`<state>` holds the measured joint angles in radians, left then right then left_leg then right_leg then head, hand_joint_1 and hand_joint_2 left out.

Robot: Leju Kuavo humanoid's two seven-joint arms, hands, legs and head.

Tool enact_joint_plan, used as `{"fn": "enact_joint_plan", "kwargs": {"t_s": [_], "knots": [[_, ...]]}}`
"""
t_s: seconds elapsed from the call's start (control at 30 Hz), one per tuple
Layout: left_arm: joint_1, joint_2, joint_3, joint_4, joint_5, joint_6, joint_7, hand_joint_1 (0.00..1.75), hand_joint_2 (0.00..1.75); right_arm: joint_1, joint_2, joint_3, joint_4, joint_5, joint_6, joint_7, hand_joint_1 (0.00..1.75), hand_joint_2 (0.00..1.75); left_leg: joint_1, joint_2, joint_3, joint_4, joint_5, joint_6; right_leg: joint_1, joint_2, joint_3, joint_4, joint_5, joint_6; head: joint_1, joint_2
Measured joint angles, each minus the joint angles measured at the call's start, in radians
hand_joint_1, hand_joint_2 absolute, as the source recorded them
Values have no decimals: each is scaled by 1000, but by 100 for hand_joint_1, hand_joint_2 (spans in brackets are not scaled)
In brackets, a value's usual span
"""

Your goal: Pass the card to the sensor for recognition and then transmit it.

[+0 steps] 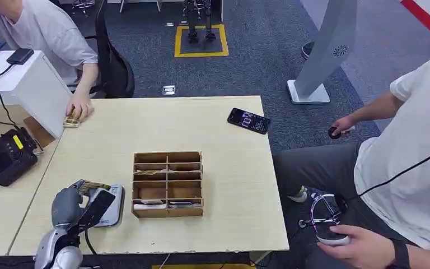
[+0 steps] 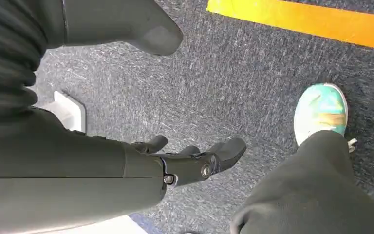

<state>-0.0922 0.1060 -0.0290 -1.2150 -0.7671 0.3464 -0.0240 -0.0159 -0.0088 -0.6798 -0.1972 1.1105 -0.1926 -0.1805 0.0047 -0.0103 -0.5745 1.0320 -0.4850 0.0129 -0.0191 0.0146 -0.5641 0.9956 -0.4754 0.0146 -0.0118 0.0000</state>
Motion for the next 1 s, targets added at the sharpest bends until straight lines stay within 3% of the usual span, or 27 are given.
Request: {"fn": "enact_joint_plan", "kwargs": {"t_s": [0.27, 0.53, 0.87, 1.0], "knots": [[0, -11, 0, 37, -66, 5, 12, 175, 175, 0, 1, -10, -3, 11, 2, -1, 0, 175, 0, 0, 0, 0, 0, 0, 0, 0, 0, 0, 0, 0, 0, 0], [-2, -40, -3, 95, -176, 69, 26, 175, 175, -1, 3, -19, -4, 24, 3, -7, 0, 175, 0, 0, 1, 0, 0, 0, 0, 0, 1, 0, 0, 0, 0, 0], [-14, -51, -8, 127, -190, 90, 26, 175, 175, -2, 3, -22, -4, 31, 4, -10, 0, 175, 0, -1, 3, 0, 0, 0, 0, -2, 3, 0, 0, 0, 0, 0], [-19, -56, -7, 137, -98, 75, -20, 175, 175, -2, 3, -25, -4, 41, 2, -10, 0, 175, 0, -1, 3, 0, 0, 0, 0, -2, 4, 0, 0, 0, 0, 0]]}}
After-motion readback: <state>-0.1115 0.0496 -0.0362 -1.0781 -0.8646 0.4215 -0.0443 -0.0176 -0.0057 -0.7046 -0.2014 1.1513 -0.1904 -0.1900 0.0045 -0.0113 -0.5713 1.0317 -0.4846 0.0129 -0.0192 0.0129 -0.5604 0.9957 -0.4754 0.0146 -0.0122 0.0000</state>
